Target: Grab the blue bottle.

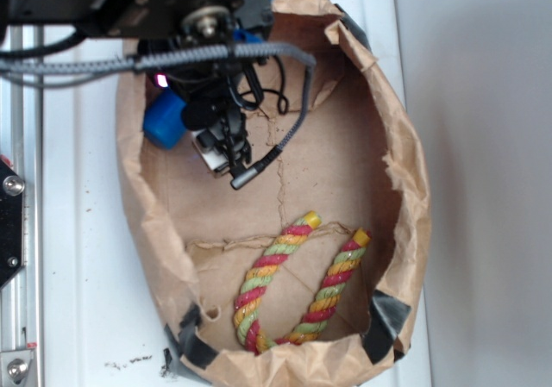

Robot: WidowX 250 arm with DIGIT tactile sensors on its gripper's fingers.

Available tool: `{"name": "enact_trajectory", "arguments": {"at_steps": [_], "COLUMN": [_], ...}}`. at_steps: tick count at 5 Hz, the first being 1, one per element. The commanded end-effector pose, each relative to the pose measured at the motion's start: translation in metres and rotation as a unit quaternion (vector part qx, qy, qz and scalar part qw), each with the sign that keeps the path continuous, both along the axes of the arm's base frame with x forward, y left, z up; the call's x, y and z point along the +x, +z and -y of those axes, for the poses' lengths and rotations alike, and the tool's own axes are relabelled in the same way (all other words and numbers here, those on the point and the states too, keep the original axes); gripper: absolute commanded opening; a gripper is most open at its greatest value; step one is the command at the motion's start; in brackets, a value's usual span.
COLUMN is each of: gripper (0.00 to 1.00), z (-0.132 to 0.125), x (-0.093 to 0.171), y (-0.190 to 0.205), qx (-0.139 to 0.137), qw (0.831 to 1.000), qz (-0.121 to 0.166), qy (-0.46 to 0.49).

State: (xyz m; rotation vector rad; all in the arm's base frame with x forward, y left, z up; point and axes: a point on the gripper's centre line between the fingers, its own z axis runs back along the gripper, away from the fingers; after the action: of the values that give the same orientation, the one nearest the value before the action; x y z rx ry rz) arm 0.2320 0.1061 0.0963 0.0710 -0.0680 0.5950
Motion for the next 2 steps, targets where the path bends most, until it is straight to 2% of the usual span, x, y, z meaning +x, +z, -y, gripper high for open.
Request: {"name": "enact_trajectory", "arguments": {"at_steps": [1, 2], "gripper": [1.00, 1.00], "z": [-0.035, -0.033], "x": [-0.004, -0.004], "y": [0.001, -0.013], "qx": [0.039, 0.052], "qw": [0.998, 0.997], "qz": [0.044, 0.043], "qy": [0.033, 0.041]}}
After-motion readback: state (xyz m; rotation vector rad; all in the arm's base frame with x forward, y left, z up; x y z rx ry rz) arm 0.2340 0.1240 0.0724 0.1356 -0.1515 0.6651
